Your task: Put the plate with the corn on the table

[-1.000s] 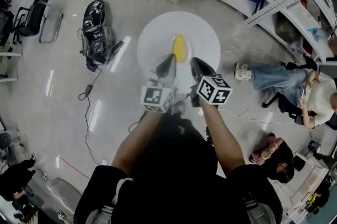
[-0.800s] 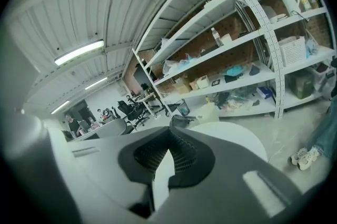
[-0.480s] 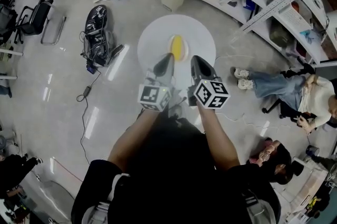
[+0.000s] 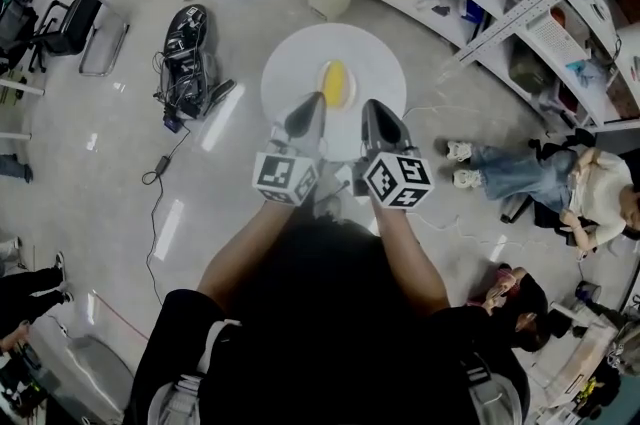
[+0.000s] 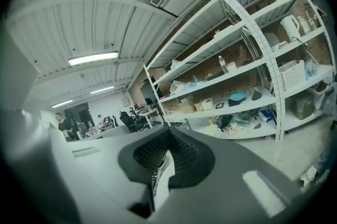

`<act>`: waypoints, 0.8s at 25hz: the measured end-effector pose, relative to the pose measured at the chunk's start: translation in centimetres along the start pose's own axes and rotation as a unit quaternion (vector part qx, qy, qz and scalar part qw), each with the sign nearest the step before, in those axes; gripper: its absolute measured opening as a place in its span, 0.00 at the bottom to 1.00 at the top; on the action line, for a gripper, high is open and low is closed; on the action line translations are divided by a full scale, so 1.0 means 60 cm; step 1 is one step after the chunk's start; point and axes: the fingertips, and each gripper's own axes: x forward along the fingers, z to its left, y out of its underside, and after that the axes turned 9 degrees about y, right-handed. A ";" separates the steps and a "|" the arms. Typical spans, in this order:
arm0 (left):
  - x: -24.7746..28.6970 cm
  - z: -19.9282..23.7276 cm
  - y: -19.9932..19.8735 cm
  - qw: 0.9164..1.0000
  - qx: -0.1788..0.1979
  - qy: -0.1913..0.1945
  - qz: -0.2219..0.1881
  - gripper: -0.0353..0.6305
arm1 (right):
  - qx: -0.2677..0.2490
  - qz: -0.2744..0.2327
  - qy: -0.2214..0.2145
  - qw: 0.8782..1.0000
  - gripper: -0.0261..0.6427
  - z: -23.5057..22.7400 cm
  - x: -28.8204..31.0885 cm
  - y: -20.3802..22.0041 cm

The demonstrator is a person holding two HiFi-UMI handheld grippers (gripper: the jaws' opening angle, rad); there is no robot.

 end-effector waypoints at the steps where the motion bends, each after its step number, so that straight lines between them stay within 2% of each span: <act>1: -0.001 -0.002 0.000 1.000 0.001 0.000 0.000 0.06 | 0.000 -0.001 -0.001 1.000 0.05 -0.001 -0.003 -0.001; 9: 0.008 -0.025 0.001 1.000 0.003 0.016 0.001 0.06 | -0.014 0.007 -0.005 1.000 0.05 0.002 -0.016 0.009; 20: -0.002 -0.031 -0.003 1.000 0.006 0.019 0.000 0.06 | -0.022 -0.006 -0.004 1.000 0.05 0.013 -0.026 -0.003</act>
